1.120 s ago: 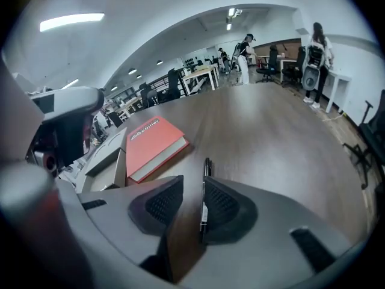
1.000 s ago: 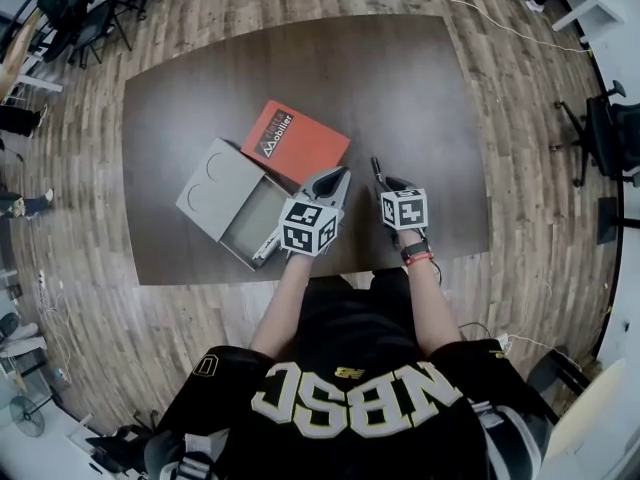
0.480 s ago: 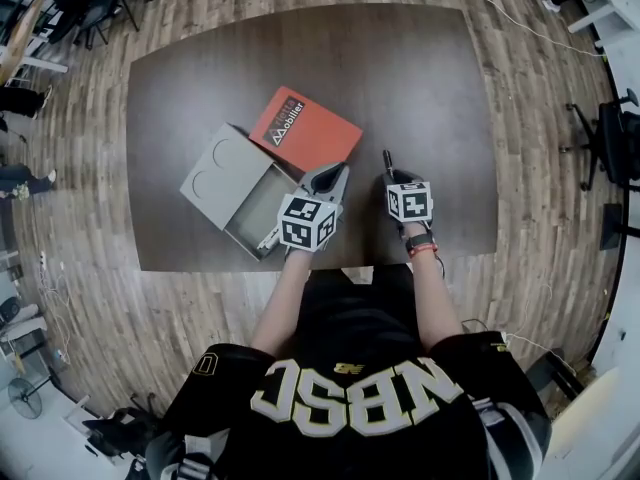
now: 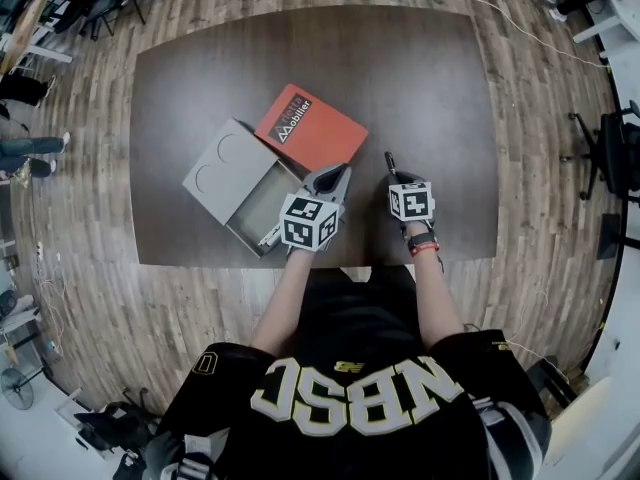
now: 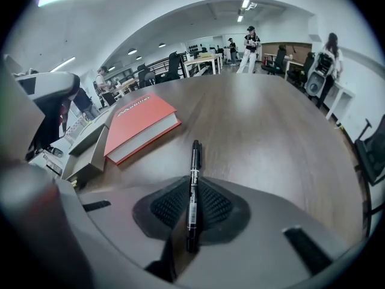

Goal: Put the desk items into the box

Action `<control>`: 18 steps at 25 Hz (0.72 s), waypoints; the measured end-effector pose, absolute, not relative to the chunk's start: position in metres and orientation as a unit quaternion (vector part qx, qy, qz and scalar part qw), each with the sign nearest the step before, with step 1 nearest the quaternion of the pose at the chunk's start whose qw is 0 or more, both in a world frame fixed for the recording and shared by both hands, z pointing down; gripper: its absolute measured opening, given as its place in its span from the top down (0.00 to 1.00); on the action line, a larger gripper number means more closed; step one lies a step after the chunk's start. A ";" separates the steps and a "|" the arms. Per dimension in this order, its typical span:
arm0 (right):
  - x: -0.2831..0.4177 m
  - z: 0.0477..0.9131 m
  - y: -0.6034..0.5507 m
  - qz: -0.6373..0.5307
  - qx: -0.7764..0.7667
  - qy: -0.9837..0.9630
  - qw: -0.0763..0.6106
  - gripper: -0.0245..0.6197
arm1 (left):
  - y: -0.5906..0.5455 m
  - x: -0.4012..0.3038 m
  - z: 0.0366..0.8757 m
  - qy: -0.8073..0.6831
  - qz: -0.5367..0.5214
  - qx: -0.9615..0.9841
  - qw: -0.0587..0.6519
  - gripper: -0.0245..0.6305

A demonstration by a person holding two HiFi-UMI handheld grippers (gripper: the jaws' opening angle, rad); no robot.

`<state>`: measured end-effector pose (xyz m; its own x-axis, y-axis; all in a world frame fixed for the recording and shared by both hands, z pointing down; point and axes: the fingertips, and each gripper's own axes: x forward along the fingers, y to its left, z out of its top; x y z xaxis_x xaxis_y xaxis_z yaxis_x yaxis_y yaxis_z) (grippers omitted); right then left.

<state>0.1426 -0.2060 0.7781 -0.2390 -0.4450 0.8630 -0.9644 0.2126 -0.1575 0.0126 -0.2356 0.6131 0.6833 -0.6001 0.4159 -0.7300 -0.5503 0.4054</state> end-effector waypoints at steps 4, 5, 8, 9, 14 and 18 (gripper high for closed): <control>0.140 0.778 -0.206 0.365 0.497 -0.703 0.355 0.88 | -0.235 0.009 0.612 -0.387 0.112 0.871 0.282 0.94; 0.139 0.777 -0.207 0.363 0.494 -0.706 0.355 0.88 | -0.235 0.007 0.613 -0.389 0.111 0.870 0.283 0.94; 0.133 0.770 -0.209 0.363 0.487 -0.715 0.347 0.88 | -0.235 0.001 0.617 -0.393 0.112 0.866 0.290 0.94; 0.130 0.767 -0.209 0.363 0.483 -0.719 0.342 0.88 | -0.234 0.000 0.619 -0.395 0.115 0.864 0.291 0.94; 0.115 0.749 -0.214 0.351 0.454 -0.748 0.334 0.88 | -0.233 -0.012 0.625 -0.410 0.120 0.856 0.293 0.94; 0.100 0.730 -0.216 0.341 0.432 -0.768 0.327 0.88 | -0.232 -0.025 0.625 -0.426 0.116 0.848 0.294 0.94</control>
<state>0.1002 -0.2161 0.7305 -0.4118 -0.4403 0.7978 -0.8874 0.3929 -0.2412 -0.0251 -0.2325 0.6250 0.6099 -0.6545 0.4468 -0.7905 -0.4632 0.4006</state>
